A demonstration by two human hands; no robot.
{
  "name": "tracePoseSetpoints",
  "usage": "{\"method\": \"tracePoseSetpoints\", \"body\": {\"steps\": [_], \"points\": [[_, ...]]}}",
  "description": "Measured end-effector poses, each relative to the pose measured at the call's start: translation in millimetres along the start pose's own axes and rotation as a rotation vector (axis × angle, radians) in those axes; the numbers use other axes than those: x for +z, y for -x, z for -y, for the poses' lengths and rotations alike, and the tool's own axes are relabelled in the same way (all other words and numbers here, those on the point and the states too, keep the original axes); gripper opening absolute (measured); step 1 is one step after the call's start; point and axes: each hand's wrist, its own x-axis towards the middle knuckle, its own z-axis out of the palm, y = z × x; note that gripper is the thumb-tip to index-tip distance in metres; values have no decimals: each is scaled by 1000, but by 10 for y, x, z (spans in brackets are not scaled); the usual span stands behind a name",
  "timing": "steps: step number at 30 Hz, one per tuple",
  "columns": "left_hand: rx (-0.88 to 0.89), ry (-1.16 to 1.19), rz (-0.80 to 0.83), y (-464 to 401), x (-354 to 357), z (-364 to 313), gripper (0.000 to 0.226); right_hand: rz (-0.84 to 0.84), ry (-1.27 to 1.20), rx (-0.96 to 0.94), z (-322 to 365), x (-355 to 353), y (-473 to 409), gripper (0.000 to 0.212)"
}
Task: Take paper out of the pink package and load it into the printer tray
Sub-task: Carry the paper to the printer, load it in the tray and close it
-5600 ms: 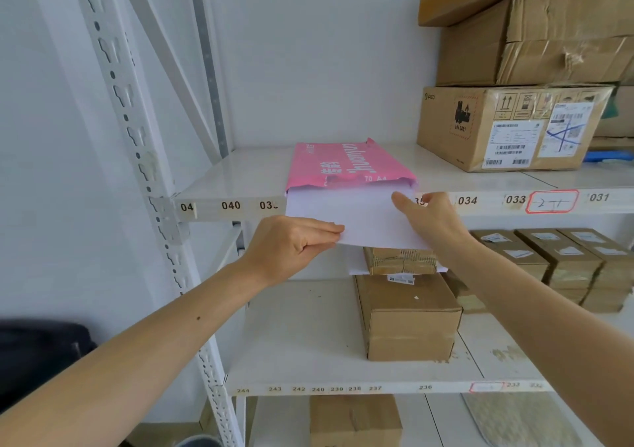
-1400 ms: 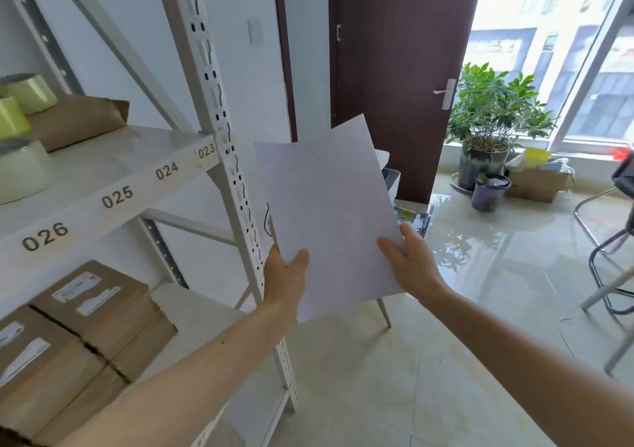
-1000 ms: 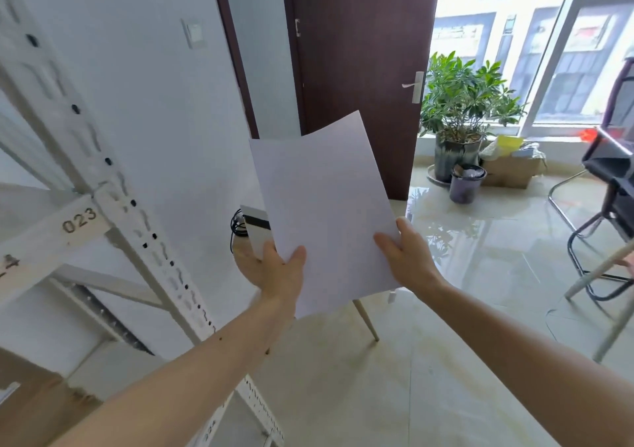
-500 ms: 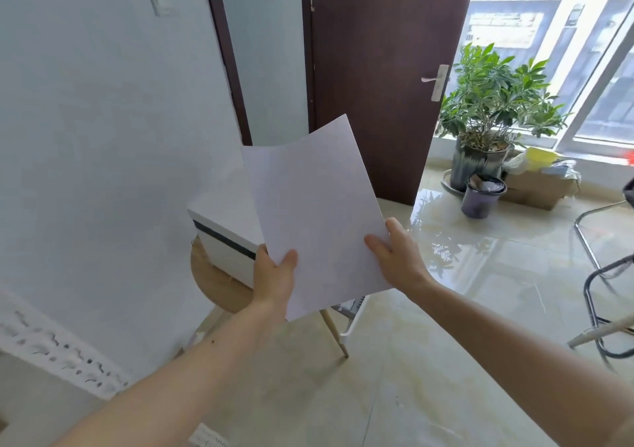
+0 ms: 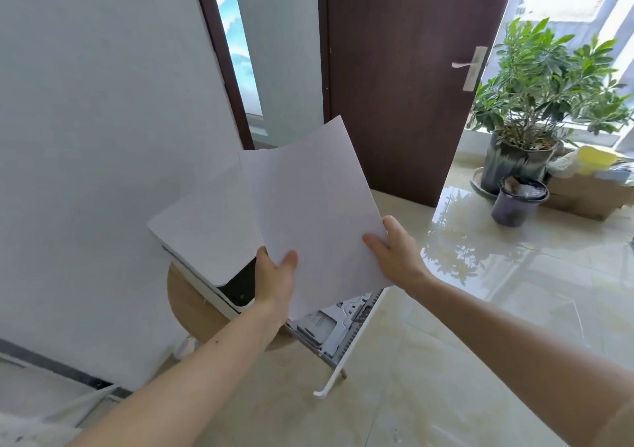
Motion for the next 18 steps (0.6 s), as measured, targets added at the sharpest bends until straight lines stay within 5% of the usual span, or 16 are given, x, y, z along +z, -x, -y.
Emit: {"method": "tracePoseSetpoints", "body": {"steps": [11,18], "points": [[-44,22,-136,-540,707,18,25,144,-3,-32,-394,-185,-1106,24],[-89,95,-277,-526,1143,165,28,377,16,-75,-678,-346,-1640,14]]}}
